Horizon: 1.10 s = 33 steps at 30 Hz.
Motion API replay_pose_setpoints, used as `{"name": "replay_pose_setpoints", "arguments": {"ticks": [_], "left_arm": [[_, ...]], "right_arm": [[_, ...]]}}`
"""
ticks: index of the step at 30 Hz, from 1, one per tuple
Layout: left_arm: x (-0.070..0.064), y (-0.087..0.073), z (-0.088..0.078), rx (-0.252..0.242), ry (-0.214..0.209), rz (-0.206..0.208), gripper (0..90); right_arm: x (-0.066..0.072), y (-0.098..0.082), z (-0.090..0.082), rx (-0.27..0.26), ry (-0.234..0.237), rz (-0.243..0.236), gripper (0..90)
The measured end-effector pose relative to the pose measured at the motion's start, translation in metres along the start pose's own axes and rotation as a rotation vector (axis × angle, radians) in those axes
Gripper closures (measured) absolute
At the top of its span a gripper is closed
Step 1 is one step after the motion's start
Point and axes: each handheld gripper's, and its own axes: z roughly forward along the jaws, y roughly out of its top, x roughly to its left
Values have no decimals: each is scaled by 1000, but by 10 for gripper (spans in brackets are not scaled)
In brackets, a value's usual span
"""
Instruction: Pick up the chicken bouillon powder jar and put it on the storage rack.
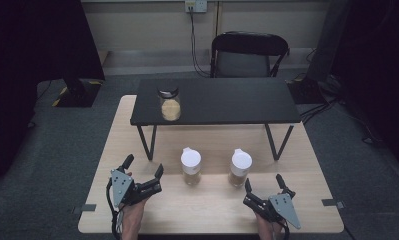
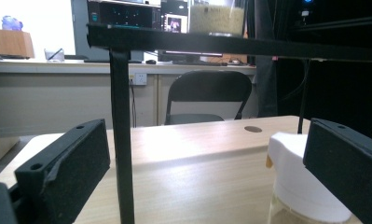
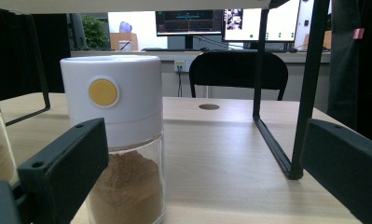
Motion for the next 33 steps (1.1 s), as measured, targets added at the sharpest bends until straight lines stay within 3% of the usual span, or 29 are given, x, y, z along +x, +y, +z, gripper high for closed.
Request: {"name": "replay_pose_setpoints", "arguments": {"ticks": [19,30,33], "left_arm": [[2,-38,-4,42,9,4,0],[3,-53,-7,42,20,6,0],[2,-57,-8,34,25,27,0]], "right_arm": [[0,0,0,0,-1,0,0],[0,0,0,0,-1,0,0],[0,0,0,0,-2,0,0]]}}
